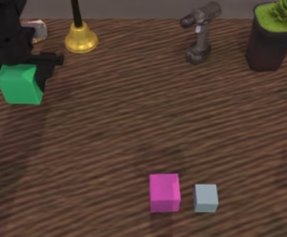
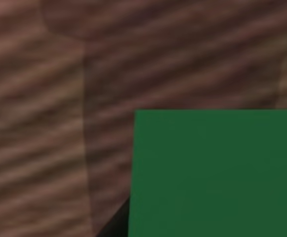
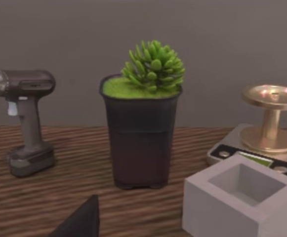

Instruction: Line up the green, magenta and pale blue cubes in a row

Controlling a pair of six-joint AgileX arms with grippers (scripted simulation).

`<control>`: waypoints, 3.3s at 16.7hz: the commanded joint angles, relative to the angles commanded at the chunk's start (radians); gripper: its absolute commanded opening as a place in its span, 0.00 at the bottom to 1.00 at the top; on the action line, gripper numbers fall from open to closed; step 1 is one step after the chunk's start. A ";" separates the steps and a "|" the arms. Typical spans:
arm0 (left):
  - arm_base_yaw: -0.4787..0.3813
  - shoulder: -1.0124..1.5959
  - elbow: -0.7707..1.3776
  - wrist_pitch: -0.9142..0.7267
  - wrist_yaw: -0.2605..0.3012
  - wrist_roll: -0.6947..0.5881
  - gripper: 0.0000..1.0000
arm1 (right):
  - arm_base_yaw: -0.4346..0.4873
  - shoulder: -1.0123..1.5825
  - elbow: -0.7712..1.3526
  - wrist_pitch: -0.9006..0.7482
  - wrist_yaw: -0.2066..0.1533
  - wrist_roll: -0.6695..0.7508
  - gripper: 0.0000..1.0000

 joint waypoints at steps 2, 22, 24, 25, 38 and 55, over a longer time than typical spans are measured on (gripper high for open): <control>-0.052 -0.045 -0.055 0.013 -0.001 -0.057 0.00 | 0.000 0.000 0.000 0.000 0.000 0.000 1.00; -0.605 -0.525 -0.720 0.190 -0.007 -0.690 0.00 | 0.000 0.000 0.000 0.000 0.000 0.000 1.00; -0.606 -0.502 -0.765 0.261 -0.007 -0.689 0.00 | 0.000 0.000 0.000 0.000 0.000 0.000 1.00; -0.607 -0.488 -0.791 0.304 -0.006 -0.688 0.00 | 0.000 0.000 0.000 0.000 0.000 0.000 1.00; -0.609 -0.445 -0.872 0.428 -0.006 -0.688 0.38 | 0.000 0.000 0.000 0.000 0.000 0.000 1.00; -0.608 -0.446 -0.872 0.428 -0.006 -0.688 1.00 | 0.000 0.000 0.000 0.000 0.000 0.000 1.00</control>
